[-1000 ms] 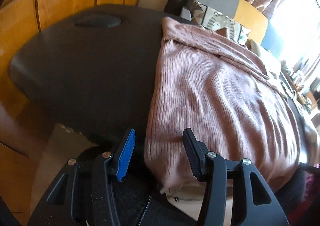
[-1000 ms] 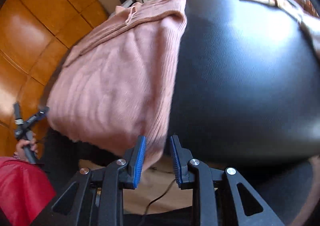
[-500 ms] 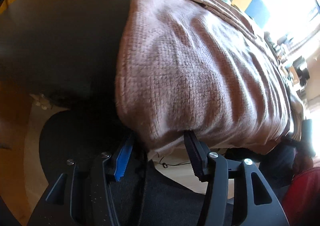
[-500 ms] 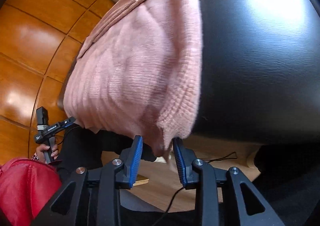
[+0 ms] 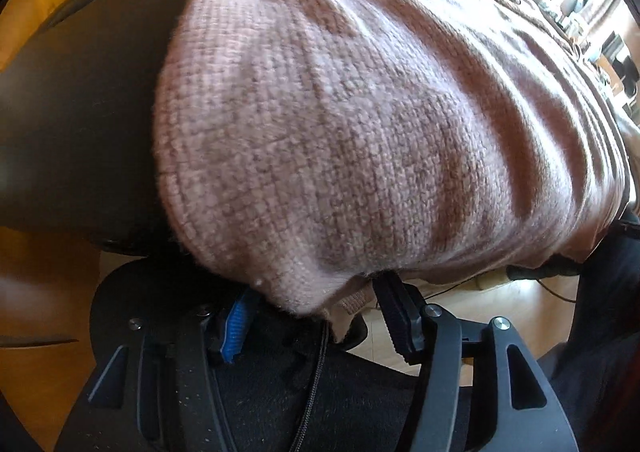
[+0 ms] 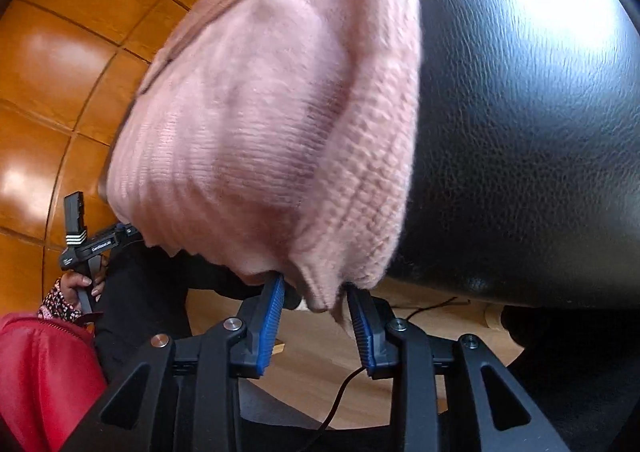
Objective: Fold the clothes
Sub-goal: 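Lift the sweater hem with both grippers and fold it toward the collar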
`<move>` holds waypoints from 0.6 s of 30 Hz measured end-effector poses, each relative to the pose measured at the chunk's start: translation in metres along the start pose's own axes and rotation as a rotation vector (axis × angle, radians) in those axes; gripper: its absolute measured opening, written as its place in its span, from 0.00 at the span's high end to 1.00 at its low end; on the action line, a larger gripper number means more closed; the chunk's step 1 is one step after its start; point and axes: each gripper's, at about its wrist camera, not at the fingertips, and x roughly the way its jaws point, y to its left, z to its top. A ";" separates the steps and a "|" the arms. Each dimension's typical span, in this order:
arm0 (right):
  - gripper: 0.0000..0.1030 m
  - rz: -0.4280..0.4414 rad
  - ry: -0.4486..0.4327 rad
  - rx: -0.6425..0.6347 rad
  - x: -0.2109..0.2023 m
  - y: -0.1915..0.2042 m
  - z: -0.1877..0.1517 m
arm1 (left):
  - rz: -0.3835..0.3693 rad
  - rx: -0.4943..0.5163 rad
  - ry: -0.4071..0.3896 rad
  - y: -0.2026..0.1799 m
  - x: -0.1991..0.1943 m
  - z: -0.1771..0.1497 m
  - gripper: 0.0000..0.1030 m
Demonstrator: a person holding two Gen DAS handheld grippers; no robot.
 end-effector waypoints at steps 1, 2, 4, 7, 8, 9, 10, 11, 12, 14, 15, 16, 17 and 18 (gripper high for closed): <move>0.75 -0.002 0.002 0.004 0.000 -0.001 0.000 | -0.035 -0.004 -0.001 0.000 0.000 0.000 0.52; 0.78 -0.003 0.001 0.004 0.000 -0.001 -0.001 | -0.070 -0.008 -0.003 0.000 0.000 0.000 0.71; 0.89 -0.004 -0.001 0.005 -0.002 -0.001 -0.002 | -0.117 -0.040 -0.012 0.004 -0.002 -0.001 0.83; 0.93 0.043 -0.015 0.024 -0.007 -0.003 -0.004 | -0.226 -0.114 -0.042 0.011 -0.012 -0.005 0.89; 0.93 0.069 -0.022 0.033 -0.010 -0.004 -0.005 | -0.256 -0.136 -0.057 0.013 -0.016 -0.007 0.89; 0.94 0.102 -0.033 0.045 -0.013 -0.006 -0.005 | -0.292 -0.156 -0.077 0.015 -0.022 -0.009 0.89; 0.94 0.139 -0.045 0.056 -0.017 -0.007 -0.006 | -0.329 -0.174 -0.104 0.016 -0.029 -0.011 0.89; 0.94 0.177 -0.059 0.066 -0.021 -0.009 -0.007 | -0.362 -0.191 -0.135 0.017 -0.037 -0.013 0.89; 0.94 0.217 -0.074 0.079 -0.025 -0.011 -0.007 | -0.396 -0.206 -0.165 0.018 -0.046 -0.014 0.89; 0.94 0.302 -0.116 0.108 -0.033 -0.015 -0.008 | -0.465 -0.226 -0.235 0.018 -0.064 -0.015 0.89; 0.94 0.349 -0.150 0.120 -0.038 -0.017 -0.008 | -0.495 -0.232 -0.269 0.018 -0.073 -0.015 0.89; 0.94 0.386 -0.180 0.128 -0.043 -0.018 -0.007 | -0.520 -0.233 -0.298 0.016 -0.081 -0.015 0.89; 0.94 0.413 -0.203 0.133 -0.048 -0.018 -0.006 | -0.542 -0.231 -0.321 0.014 -0.089 -0.014 0.89; 0.94 0.441 -0.227 0.138 -0.052 -0.018 -0.005 | -0.562 -0.226 -0.345 0.012 -0.096 -0.014 0.89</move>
